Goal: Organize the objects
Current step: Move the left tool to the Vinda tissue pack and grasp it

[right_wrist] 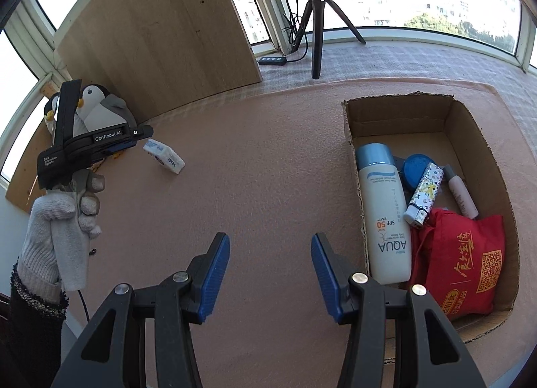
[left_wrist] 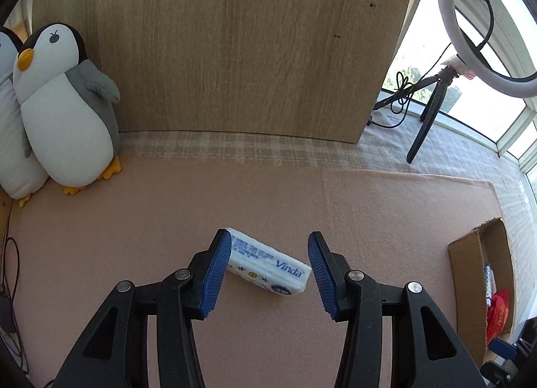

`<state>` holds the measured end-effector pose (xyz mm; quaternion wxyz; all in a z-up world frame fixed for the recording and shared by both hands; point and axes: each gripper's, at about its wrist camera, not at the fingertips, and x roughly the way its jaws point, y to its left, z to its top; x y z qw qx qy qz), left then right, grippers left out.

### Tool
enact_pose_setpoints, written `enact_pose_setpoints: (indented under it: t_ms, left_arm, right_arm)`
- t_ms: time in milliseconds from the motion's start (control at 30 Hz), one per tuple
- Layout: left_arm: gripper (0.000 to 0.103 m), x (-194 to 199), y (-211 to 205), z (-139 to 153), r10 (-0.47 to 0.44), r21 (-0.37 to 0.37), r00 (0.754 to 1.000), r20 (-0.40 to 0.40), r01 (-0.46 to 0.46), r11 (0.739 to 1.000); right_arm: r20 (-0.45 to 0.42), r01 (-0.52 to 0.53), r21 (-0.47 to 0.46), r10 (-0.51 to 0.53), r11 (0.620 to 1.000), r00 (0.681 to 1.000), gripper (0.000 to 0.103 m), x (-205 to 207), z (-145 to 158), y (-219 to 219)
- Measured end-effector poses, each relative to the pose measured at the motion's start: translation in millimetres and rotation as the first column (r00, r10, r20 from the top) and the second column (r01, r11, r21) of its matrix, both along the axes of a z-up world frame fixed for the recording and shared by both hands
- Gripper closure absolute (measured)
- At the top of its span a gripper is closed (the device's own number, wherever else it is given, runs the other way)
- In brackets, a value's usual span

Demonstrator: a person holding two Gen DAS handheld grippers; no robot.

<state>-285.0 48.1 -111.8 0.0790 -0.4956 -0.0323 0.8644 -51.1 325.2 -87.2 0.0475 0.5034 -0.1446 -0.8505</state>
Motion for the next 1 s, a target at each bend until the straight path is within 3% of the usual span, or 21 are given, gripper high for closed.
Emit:
enact_pose_setpoints:
  t_ms: [300, 667, 1000]
  left_arm:
    - [0.058, -12, 6, -22, -0.045, -0.107, 0.999, 0.029, 0.048, 0.993]
    - [0.058, 20, -31, -29, -0.008, -0.036, 0.998, 0.058, 0.010, 0.999]
    - [0.052, 0, -29, -37, -0.011, 0.028, 0.993, 0.114, 0.007, 1.000]
  right_arm:
    - [0.028, 0.020, 0.001, -0.020, 1.000, 0.999, 0.056, 9, -6, -3]
    - [0.028, 0.003, -0.013, -0.003, 1.000, 1.000, 0.056, 3, -6, -11]
    - [0.036, -0.028, -0.013, 0.028, 1.000, 0.999, 0.056, -1, -8, -24]
